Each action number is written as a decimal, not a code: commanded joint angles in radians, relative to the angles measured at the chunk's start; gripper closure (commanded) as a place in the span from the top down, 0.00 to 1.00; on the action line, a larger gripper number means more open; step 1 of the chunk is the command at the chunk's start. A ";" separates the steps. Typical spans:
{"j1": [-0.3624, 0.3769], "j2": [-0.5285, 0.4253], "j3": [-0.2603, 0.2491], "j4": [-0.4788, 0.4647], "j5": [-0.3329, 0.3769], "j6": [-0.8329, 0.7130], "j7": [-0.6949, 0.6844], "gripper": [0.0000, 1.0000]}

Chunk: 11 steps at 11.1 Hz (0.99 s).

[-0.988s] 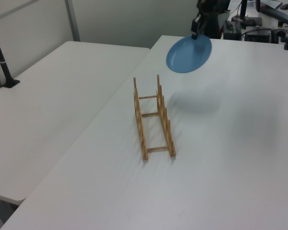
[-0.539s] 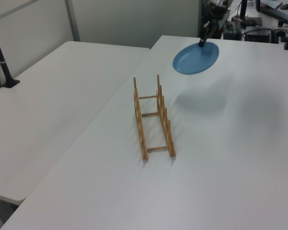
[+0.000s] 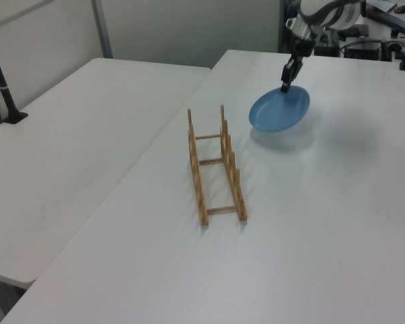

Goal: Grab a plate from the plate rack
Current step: 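Lower the held blue plate flat onto the table beside the rack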

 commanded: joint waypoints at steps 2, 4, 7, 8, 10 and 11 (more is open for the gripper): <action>0.001 0.049 0.007 -0.004 0.025 0.072 -0.048 0.01; 0.002 0.065 0.009 -0.004 0.025 0.094 -0.048 0.02; 0.004 0.083 0.009 -0.006 0.014 0.086 -0.080 0.29; 0.004 0.083 0.009 -0.007 0.012 0.085 -0.081 0.35; 0.004 0.092 0.009 -0.007 0.012 0.085 -0.083 0.49; 0.004 0.094 0.009 -0.007 0.012 0.085 -0.083 0.72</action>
